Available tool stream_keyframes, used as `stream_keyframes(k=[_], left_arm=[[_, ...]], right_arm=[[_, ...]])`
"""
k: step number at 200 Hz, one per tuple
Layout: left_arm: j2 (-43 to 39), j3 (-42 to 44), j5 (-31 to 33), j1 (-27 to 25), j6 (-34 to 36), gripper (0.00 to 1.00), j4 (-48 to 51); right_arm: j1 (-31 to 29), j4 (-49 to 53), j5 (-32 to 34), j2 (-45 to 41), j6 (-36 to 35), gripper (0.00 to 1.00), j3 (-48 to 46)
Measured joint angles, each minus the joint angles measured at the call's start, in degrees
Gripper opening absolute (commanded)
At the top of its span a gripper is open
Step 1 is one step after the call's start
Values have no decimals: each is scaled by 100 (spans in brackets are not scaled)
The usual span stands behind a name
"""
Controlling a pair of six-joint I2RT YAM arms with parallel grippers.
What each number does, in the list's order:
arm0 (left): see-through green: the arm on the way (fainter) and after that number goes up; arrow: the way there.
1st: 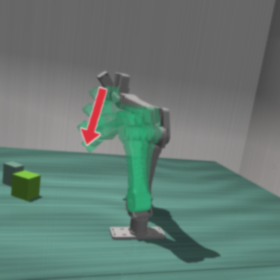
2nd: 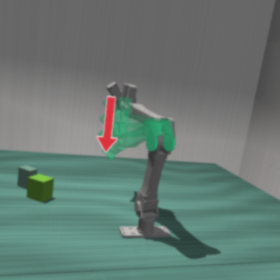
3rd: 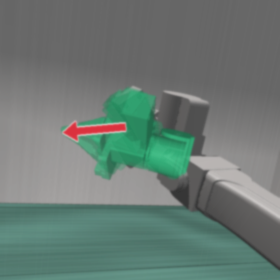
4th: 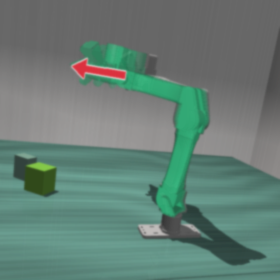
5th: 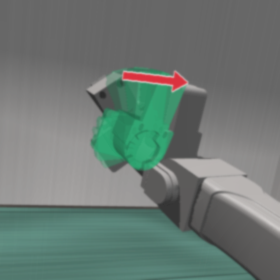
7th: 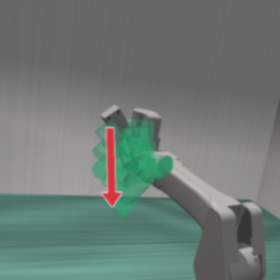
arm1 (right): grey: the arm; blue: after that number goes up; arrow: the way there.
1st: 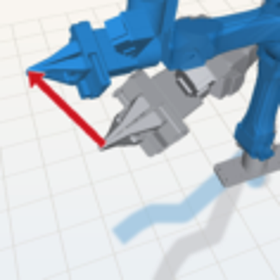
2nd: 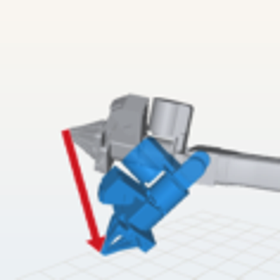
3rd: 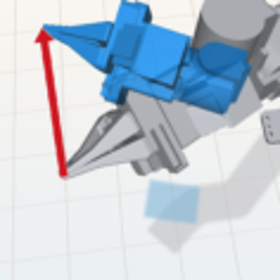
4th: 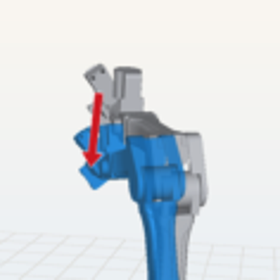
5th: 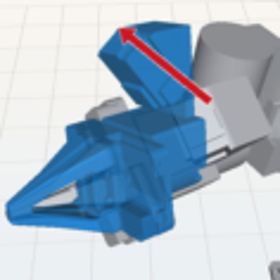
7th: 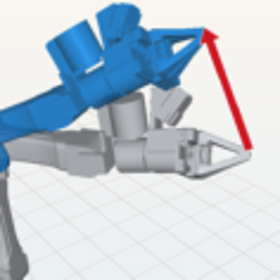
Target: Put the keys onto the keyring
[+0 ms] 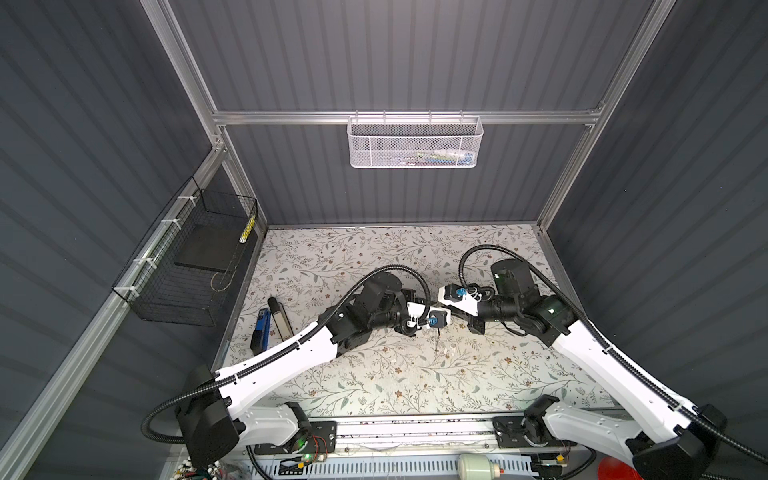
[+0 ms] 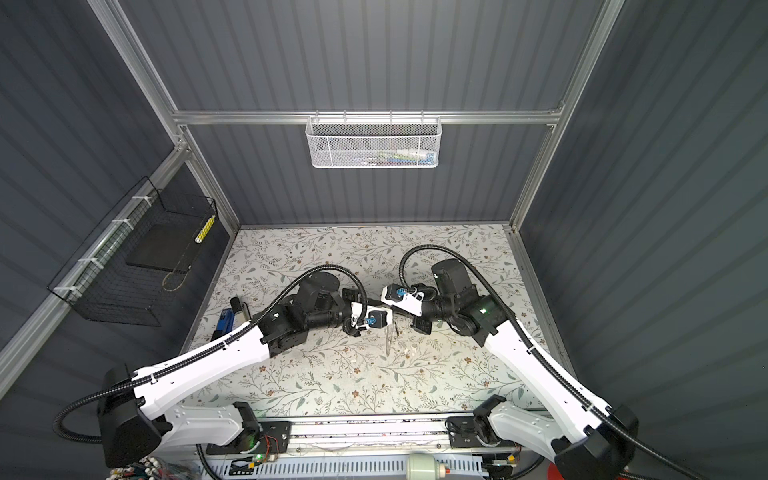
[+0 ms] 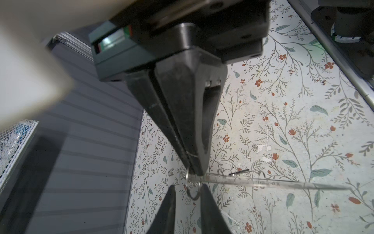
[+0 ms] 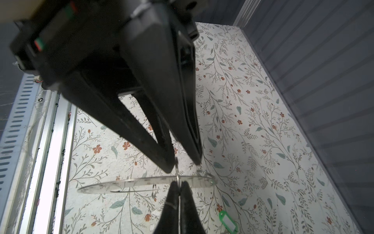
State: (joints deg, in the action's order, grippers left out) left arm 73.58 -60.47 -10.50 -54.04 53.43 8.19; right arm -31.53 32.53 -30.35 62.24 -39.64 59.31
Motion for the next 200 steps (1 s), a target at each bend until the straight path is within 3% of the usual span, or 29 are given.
stream_keyframes(k=[49,161,200], left_arm=[[33,-48,0,-4,-44,22,13],[387,-472,0,-4,-319,0,254],[426,-527,4,-9,-365,0,330]], right_arm=[[2,125,35,87,87,2,70],[35,162,188,87,216,5,92],[63,83,247,48,295,23,92]])
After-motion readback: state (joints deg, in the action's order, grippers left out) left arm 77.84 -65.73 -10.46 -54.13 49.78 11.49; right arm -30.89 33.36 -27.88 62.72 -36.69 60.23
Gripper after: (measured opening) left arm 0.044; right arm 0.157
